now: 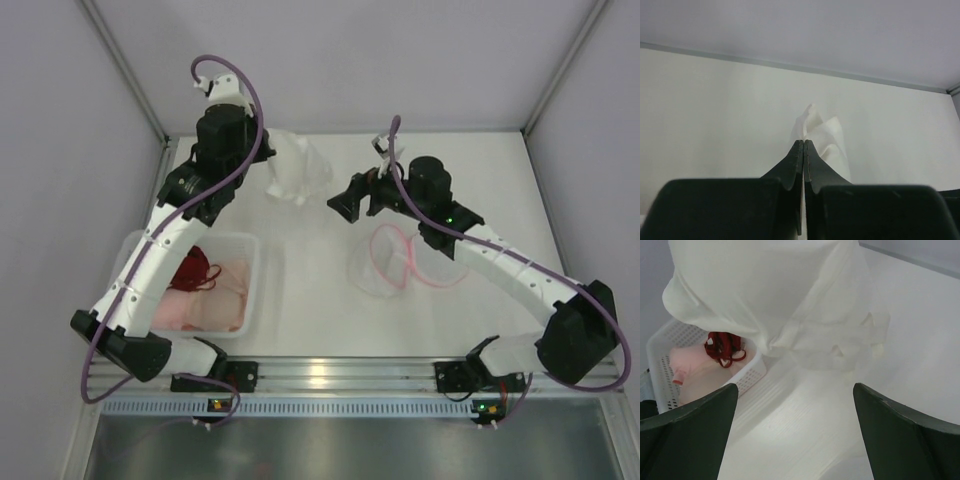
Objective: Place the bra in the laundry bag and zip it closed
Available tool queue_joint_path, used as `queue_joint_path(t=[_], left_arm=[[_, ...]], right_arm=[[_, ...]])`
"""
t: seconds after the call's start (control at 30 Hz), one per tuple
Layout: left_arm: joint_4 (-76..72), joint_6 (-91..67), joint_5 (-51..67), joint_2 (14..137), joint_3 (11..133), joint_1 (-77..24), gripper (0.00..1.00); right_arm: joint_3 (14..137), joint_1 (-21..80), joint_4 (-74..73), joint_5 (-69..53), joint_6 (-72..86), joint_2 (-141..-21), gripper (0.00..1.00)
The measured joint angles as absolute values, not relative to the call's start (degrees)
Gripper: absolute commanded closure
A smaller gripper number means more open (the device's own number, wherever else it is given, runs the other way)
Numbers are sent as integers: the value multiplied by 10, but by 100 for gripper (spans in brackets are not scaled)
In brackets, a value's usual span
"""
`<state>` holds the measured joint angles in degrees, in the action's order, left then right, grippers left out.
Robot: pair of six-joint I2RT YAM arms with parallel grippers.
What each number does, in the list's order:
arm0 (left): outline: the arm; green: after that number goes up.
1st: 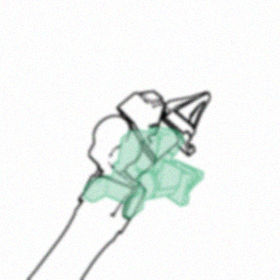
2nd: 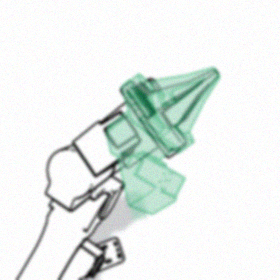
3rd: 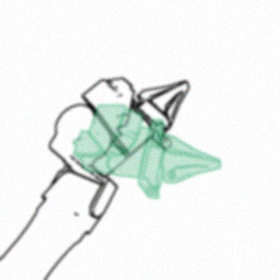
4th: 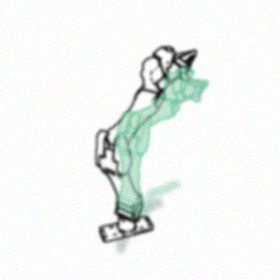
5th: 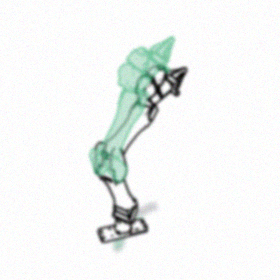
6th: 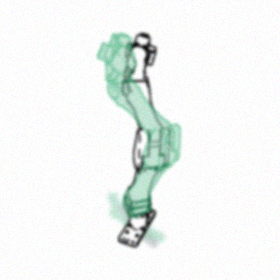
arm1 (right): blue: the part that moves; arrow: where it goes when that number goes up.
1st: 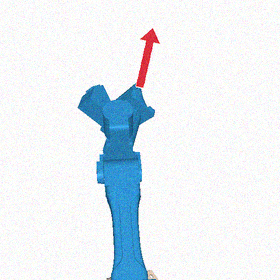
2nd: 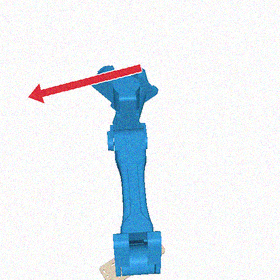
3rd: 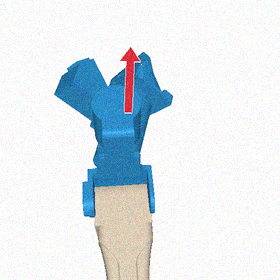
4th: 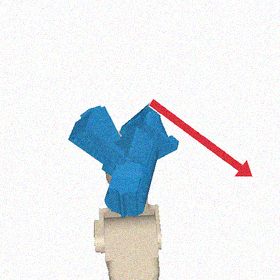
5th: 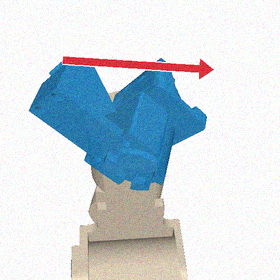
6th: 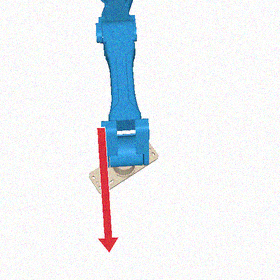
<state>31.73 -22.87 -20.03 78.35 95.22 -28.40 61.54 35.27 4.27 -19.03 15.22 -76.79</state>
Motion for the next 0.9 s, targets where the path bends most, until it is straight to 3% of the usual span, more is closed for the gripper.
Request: queue_joint_path(t=[0.53,0.9], left_arm=[[321,-317,-355,779,921,-284,100],[321,-314,-383,779,921,-284,100]], right_arm=[[642,478,150,-104,108,-801,1],[699,478,154,-83,261,-869,1]])
